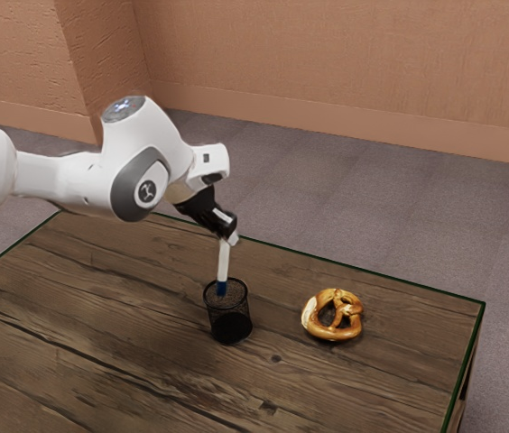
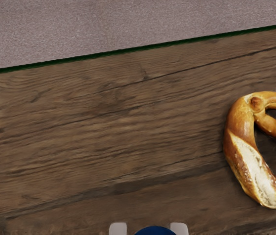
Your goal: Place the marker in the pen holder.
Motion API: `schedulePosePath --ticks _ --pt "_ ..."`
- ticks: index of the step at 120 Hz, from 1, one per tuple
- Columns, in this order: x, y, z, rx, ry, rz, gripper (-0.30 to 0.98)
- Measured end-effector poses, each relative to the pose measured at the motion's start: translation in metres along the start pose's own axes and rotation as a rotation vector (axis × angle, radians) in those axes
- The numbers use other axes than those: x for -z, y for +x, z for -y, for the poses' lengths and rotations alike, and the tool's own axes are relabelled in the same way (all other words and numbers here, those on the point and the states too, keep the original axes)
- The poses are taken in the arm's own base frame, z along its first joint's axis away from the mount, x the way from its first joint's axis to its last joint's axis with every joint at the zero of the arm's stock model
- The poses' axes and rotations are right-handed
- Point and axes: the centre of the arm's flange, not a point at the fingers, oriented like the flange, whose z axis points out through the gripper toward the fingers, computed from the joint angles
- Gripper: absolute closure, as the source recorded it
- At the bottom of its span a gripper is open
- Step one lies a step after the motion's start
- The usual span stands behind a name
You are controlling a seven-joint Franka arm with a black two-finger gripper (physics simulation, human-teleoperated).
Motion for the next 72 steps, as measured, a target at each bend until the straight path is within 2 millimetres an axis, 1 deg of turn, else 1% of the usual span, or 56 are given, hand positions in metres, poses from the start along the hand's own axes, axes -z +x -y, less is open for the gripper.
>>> schedulePosePath --ticks 26,42,46,48,50,51,52,56,59,65,69,72 --pt "-0.015 -0.018 0.002 0.027 -0.010 0.044 0.75" --pt "-0.014 -0.018 -0.001 0.019 -0.025 0.044 0.45" --pt "-0.010 -0.015 -0.002 0.013 -0.028 0.038 0.39" --pt "-0.002 -0.009 -0.003 0.008 -0.030 0.027 0.36" --pt "0.015 0.003 -0.005 -0.003 -0.029 0.002 0.33" --pt "0.026 0.011 -0.007 -0.013 -0.027 -0.014 0.32" --pt "0.038 0.019 -0.008 -0.024 -0.024 -0.030 0.31" --pt "0.107 0.061 -0.015 -0.082 0.006 -0.096 0.26" --pt "0.149 0.079 -0.019 -0.115 0.031 -0.105 0.23" --pt "0.207 0.092 -0.023 -0.140 0.074 -0.058 0.18" --pt "0.229 0.090 -0.021 -0.135 0.100 -0.004 0.16" --pt "0.241 0.088 -0.016 -0.124 0.119 0.038 0.14"
